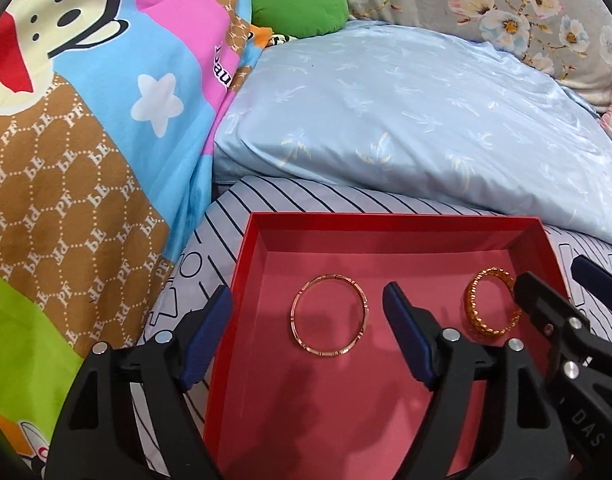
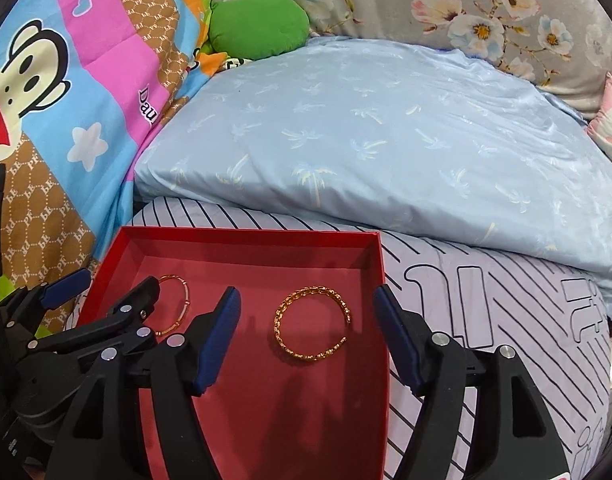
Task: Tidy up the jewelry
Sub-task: 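Open both tools to drop the bangles into the red tray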
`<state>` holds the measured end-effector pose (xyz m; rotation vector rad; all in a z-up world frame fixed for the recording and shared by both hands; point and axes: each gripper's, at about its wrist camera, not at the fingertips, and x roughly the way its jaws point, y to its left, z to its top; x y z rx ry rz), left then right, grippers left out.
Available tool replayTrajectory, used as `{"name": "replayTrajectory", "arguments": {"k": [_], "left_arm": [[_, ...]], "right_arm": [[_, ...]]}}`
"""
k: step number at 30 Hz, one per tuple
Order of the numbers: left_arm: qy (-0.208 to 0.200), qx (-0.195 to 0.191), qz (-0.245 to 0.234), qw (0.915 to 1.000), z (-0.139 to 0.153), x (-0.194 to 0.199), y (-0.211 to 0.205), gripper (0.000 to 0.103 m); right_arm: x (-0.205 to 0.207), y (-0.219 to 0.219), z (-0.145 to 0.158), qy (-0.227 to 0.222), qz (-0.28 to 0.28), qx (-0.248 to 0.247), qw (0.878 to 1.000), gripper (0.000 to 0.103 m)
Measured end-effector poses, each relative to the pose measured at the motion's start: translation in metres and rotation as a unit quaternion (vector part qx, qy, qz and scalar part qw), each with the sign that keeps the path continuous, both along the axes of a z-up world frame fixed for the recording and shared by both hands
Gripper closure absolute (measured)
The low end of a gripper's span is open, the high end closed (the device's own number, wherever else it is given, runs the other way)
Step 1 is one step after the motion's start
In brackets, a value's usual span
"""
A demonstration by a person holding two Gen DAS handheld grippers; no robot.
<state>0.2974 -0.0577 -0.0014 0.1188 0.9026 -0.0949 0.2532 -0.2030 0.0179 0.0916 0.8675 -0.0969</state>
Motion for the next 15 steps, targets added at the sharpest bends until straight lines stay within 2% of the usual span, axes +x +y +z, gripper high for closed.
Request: {"name": "replayTrajectory", "arguments": {"k": [6, 11, 15], "left_arm": [[-0.016, -0.002, -0.002, 0.9999, 0.022, -0.023, 0.002, 0.028], [-0.027, -0.006, -0.002, 0.9996, 0.042, -0.057, 0.008, 0.022], [-0.033, 0.001, -0.007, 0.9994, 0.051, -0.091, 0.010, 0.022]], "right_arm": [[-0.035, 0.004, 0.023, -0.020, 0.005, -0.006, 1.000, 0.033], [-0.077, 0.008, 0.036, -0.033, 0.011, -0.007, 0.999, 0.031], [-0.113, 0.012, 0.045, -0.043, 0.009, -0.009, 0.999, 0.030]]}}
